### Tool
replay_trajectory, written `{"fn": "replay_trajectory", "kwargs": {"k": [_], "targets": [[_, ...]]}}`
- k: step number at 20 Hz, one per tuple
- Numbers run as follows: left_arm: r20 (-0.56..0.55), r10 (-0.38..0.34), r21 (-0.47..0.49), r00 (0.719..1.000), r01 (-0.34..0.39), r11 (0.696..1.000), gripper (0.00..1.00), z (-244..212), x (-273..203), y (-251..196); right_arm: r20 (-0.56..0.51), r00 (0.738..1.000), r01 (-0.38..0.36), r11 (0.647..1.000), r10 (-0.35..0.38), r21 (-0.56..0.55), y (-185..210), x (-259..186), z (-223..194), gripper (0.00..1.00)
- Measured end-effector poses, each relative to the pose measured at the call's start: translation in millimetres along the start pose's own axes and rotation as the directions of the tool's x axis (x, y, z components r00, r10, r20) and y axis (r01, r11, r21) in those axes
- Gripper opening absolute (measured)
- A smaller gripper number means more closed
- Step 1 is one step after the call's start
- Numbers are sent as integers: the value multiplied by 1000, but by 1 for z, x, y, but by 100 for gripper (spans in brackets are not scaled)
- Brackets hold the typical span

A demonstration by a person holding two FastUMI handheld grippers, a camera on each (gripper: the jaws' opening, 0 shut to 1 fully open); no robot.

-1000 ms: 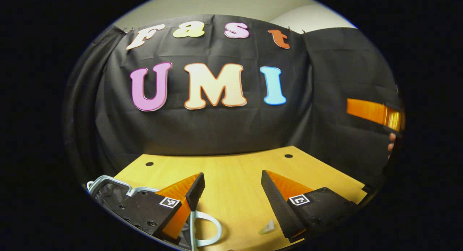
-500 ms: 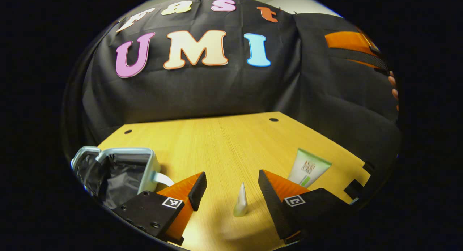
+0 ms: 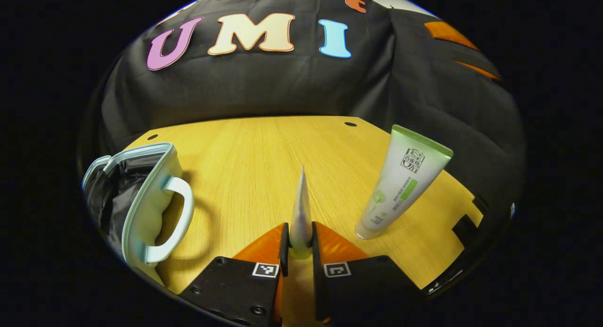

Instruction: First open the suitcase, pack the skin care products into it, and then close the suitcase.

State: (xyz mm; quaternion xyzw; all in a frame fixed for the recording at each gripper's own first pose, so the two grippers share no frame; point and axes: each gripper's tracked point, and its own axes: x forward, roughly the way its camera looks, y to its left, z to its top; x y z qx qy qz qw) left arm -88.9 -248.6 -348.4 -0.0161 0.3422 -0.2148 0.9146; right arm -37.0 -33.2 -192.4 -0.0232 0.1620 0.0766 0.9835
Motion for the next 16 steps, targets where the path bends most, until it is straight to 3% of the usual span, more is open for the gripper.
{"fn": "replay_trajectory", "kwargs": {"k": [5,8,12,16], "targets": [[22,16,21,1000,-16,1000,17,36,-24,17,-126,988,-85,996,84,1,33,11,-79,99],[36,35,42,999,-36,998,17,59,-48,30,-217,972,-93,996,94,18,44,16,-130,99],[41,57,33,998,-58,998,17,78,-75,45,-361,927,-83,995,97,53,56,17,-201,99],[53,92,30,994,-94,995,17,89,-96,61,-448,886,-81,992,118,101,62,14,-236,82]]}}
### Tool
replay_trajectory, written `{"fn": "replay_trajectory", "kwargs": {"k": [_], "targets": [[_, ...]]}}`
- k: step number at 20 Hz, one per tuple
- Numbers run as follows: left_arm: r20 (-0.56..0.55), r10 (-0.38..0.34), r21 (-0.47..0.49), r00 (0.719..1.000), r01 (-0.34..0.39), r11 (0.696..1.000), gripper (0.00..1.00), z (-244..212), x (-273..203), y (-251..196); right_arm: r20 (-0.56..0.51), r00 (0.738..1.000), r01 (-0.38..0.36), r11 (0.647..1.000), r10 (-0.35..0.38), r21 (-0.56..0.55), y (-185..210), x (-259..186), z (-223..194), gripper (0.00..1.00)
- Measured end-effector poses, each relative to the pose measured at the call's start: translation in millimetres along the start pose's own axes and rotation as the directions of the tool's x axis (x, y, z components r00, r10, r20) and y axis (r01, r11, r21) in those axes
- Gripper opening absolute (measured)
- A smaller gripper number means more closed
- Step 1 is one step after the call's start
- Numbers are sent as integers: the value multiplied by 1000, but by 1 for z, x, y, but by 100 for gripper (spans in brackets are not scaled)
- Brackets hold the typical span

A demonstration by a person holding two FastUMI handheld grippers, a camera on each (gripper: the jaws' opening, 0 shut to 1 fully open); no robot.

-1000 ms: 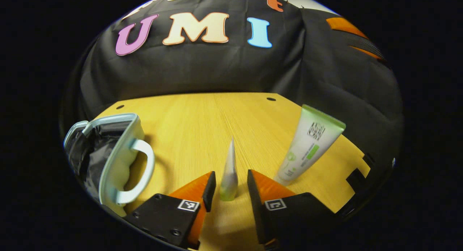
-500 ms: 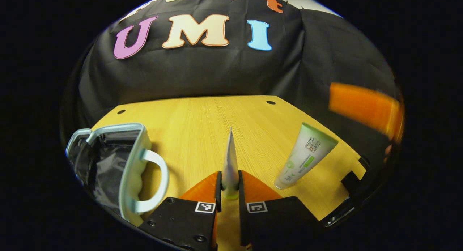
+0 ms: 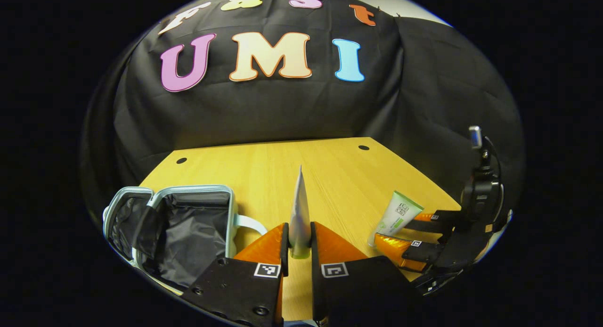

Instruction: First open the suitcase, pack the skin care products into it, and then close the suitcase.

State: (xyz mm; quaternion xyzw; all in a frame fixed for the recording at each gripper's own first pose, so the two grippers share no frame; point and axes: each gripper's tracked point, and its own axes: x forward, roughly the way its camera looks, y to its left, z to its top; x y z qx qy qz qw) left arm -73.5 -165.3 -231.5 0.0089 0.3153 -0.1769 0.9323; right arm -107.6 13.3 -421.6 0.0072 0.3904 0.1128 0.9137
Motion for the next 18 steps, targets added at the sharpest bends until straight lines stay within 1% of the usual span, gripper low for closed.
{"fn": "replay_trajectory", "kwargs": {"k": [1,2,3,4,5,6,7,8,9,10,11,12,13,14,15,16,17,18], "targets": [[1,12,-1,1000,-12,1000,17,0,-4,4,-8,1000,1,1000,-1,5,0,3,-2,77],[5,24,-4,1000,-24,1000,17,2,-7,8,-11,1000,4,1000,-4,7,-1,7,-2,61],[3,41,-9,999,-41,999,17,1,-12,13,-23,1000,-15,1000,15,6,2,11,0,49],[-8,63,-20,998,-63,998,17,0,-17,21,-56,997,-51,999,51,13,9,8,-1,37],[-20,82,-37,996,-83,996,17,-2,-21,30,-88,992,-86,996,88,25,16,6,0,30],[-32,94,-61,995,-96,993,17,-2,-25,42,-112,988,-107,994,110,33,21,9,1,26],[-54,102,-77,993,-106,991,17,-4,-28,55,-115,985,-125,991,130,46,27,7,4,28],[-92,118,-71,989,-124,990,17,-10,-31,72,-125,980,-147,987,155,72,36,2,8,28],[-141,145,-46,979,-153,987,15,-19,-34,95,-130,976,-164,981,177,101,46,-3,14,28],[-206,174,-19,963,-182,983,17,-33,-37,119,-138,971,-179,975,197,128,57,-10,18,28],[-269,196,-1,943,-204,979,17,-47,-41,141,-145,964,-198,968,221,156,70,-15,23,25],[-319,203,-1,926,-215,977,17,-58,-40,160,-143,959,-220,959,246,180,87,-21,31,28],[-368,198,-16,908,-219,976,17,-70,-42,172,-141,951,-244,949,274,198,104,-27,39,28],[-414,192,-31,890,-225,974,17,-81,-40,185,-142,941,-273,938,306,214,124,-32,47,24],[-440,189,-36,878,-227,973,17,-88,-34,197,-141,930,-302,924,340,232,144,-38,55,28],[-470,183,-33,864,-224,974,17,-96,-29,206,-139,918,-329,910,370,251,167,-40,63,28],[-485,172,-29,858,-213,977,17,-103,-22,213,-147,904,-356,897,402,263,188,-42,70,28],[-484,153,-35,862,-193,981,18,-106,-13,216,-148,894,-375,887,423,270,208,-41,73,28]]}}
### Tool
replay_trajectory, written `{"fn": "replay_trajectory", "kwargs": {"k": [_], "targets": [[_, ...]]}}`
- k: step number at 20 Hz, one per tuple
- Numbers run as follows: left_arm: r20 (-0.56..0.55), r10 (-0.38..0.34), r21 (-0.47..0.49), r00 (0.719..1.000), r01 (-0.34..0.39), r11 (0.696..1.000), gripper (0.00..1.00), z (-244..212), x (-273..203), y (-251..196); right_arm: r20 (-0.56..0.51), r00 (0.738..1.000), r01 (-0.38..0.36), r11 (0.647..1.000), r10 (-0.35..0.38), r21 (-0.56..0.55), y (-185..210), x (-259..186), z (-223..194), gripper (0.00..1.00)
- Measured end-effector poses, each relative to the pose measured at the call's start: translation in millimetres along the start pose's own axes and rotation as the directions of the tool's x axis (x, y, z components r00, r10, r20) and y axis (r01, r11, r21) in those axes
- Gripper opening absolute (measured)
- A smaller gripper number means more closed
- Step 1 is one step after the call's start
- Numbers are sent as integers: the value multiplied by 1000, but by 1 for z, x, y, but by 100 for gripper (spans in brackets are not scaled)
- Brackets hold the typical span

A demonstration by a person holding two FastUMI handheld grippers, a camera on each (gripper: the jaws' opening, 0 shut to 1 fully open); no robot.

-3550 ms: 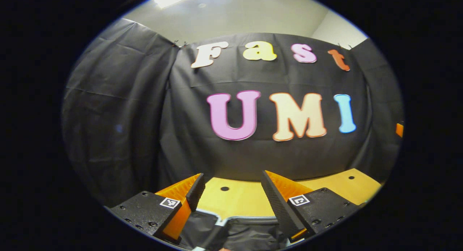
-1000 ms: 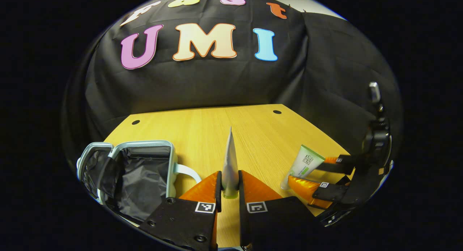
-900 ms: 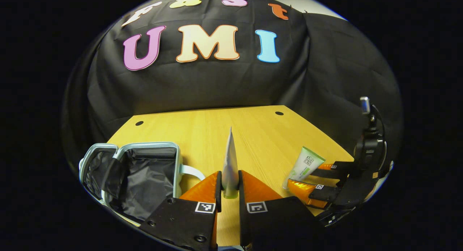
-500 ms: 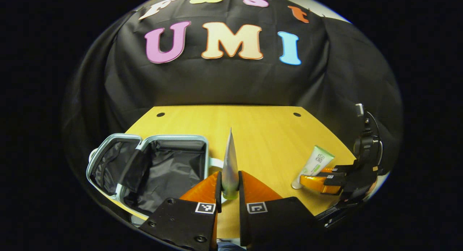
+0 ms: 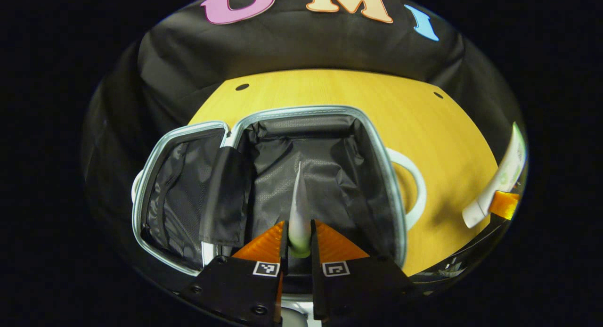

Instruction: First open the suitcase, pack the skin care products into it, and then close the suitcase.

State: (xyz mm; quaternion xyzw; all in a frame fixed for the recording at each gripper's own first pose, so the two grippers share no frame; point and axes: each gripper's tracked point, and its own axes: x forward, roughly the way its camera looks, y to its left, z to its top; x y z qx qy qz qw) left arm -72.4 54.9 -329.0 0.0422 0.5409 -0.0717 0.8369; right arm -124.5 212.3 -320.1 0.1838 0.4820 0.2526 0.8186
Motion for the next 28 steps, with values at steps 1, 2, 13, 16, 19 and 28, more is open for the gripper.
{"fn": "replay_trajectory", "kwargs": {"k": [1,2,13,16,19,28], "targets": [[0,-21,-1,1000,21,1000,19,3,7,0,-13,1000,-20,1000,20,-5,16,7,0,24],[15,-35,-5,999,35,999,21,6,12,1,-31,999,-34,999,34,-12,31,12,-4,28],[274,-78,-182,959,132,974,92,33,-64,90,-185,982,19,997,-31,-68,92,103,-38,23],[295,0,-247,955,77,966,92,26,-78,151,-220,968,111,991,-124,-70,83,124,-53,24],[266,72,-318,961,17,948,92,5,-78,217,-205,964,164,986,-169,-42,83,126,-47,31],[151,206,-409,967,-128,904,92,-15,-36,392,-5,969,249,968,-249,10,86,107,13,98]]}}
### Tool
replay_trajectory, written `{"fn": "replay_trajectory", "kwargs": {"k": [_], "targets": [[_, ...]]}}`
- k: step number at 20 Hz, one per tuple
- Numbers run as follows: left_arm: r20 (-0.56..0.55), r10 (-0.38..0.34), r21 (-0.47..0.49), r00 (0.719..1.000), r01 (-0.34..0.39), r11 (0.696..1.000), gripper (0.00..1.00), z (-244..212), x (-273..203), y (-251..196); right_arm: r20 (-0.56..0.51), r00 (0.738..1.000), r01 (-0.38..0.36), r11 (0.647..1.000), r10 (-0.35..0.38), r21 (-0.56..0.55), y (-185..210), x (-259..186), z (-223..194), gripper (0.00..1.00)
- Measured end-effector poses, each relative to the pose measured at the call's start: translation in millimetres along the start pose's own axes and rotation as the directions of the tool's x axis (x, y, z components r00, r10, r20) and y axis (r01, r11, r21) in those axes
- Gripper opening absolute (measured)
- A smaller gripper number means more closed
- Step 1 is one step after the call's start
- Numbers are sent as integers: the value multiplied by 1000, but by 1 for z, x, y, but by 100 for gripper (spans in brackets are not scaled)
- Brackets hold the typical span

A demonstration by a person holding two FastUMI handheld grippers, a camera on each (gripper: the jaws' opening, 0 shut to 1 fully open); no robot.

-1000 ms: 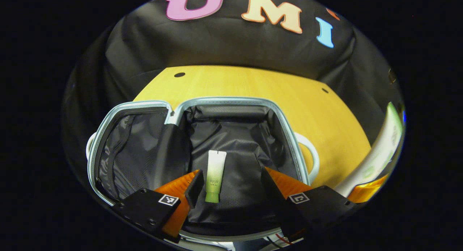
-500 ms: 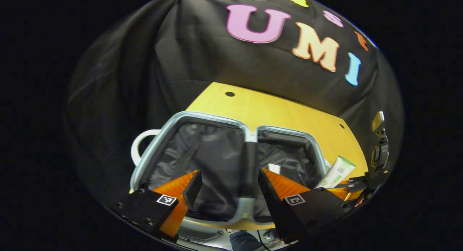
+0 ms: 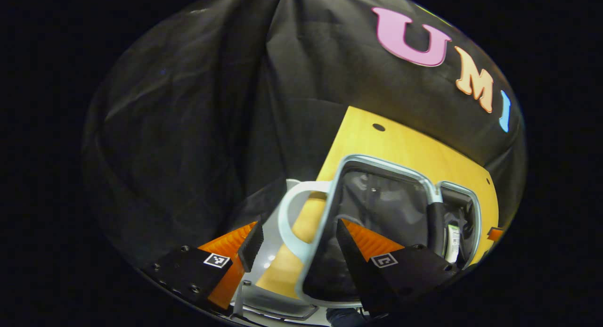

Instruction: First open the suitcase, pack the skin care products into it, and then close the suitcase.

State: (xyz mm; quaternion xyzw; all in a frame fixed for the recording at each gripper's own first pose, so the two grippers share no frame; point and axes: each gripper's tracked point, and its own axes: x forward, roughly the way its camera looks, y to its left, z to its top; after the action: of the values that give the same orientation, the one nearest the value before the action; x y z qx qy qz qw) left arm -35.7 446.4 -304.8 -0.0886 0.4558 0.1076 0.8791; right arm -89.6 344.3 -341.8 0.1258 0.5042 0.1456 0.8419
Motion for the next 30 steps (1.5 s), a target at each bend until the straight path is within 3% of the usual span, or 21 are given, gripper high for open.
{"fn": "replay_trajectory", "kwargs": {"k": [7,10,12,13,16,21,24,30], "targets": [[-92,-5,-62,996,-1,998,81,-5,58,26,33,998,58,998,-58,11,-22,-12,12,98],[-133,-25,-78,991,15,997,37,-15,68,15,50,998,42,999,-41,-8,-22,-15,17,98],[-96,-14,-71,995,7,997,7,-6,64,12,83,996,31,999,-29,-23,-26,-18,26,98],[-75,-4,-66,997,-1,998,3,1,54,8,110,994,23,999,-19,-30,-27,-22,32,98],[3,51,-23,999,-51,998,0,24,23,1,185,983,1,998,12,-70,-36,-34,49,98],[165,51,30,985,-57,998,0,75,-59,-47,267,961,-33,990,70,-140,-59,-63,62,98],[258,18,77,966,-39,996,0,99,-104,-98,295,951,-38,982,93,-187,-79,-82,69,98],[360,-119,183,925,55,982,0,121,-169,-225,365,926,-32,982,100,-187,-128,-122,84,98]]}}
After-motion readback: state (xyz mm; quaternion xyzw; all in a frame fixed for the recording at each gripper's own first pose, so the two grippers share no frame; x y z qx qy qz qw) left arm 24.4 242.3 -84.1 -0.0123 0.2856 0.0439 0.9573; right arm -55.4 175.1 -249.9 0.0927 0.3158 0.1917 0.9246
